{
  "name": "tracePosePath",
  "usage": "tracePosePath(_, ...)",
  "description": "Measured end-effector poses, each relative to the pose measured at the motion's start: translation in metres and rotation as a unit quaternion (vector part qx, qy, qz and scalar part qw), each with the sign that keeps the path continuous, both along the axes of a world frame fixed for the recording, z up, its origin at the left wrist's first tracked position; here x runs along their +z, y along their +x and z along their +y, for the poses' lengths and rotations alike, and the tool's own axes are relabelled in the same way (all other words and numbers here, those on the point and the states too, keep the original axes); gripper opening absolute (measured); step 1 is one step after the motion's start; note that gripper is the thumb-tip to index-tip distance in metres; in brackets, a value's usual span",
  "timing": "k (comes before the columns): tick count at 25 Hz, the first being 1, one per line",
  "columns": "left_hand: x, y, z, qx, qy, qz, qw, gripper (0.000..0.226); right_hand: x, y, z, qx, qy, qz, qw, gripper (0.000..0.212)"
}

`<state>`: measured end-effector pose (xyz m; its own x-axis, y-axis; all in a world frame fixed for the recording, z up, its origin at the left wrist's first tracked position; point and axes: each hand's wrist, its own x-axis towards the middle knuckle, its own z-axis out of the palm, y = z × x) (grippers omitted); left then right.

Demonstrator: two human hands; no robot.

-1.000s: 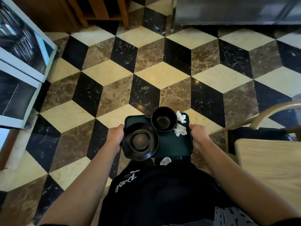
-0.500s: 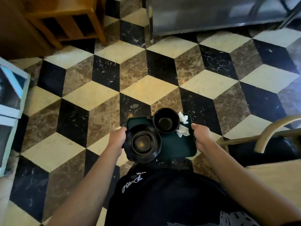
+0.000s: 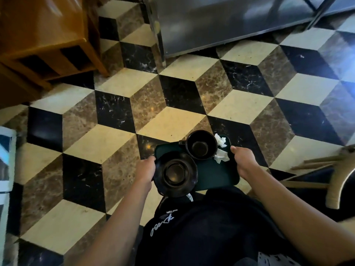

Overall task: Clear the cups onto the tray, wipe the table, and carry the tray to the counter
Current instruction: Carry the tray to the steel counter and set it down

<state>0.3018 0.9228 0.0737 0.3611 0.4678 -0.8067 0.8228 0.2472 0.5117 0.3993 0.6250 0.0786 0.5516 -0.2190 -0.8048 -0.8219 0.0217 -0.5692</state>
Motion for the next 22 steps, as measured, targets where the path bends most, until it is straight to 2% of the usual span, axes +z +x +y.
tracePosePath(6,-0.005,0.07,0.014,0.014,-0.013,0.016,1.0,0.029,-0.002,0.069,0.013,0.003,0.0,0.003,1.0,0.025)
tracePosePath(18,0.015,0.249,-0.004,0.063,0.05,0.007,0.997,0.022,0.009,0.259,0.006,0.054,0.02,-0.009,0.998,0.027)
tracePosePath(22,0.021,0.301,-0.006,0.053,0.059,0.002,0.997,0.021,0.015,0.313,0.006,0.074,0.021,-0.019,0.997,0.028)
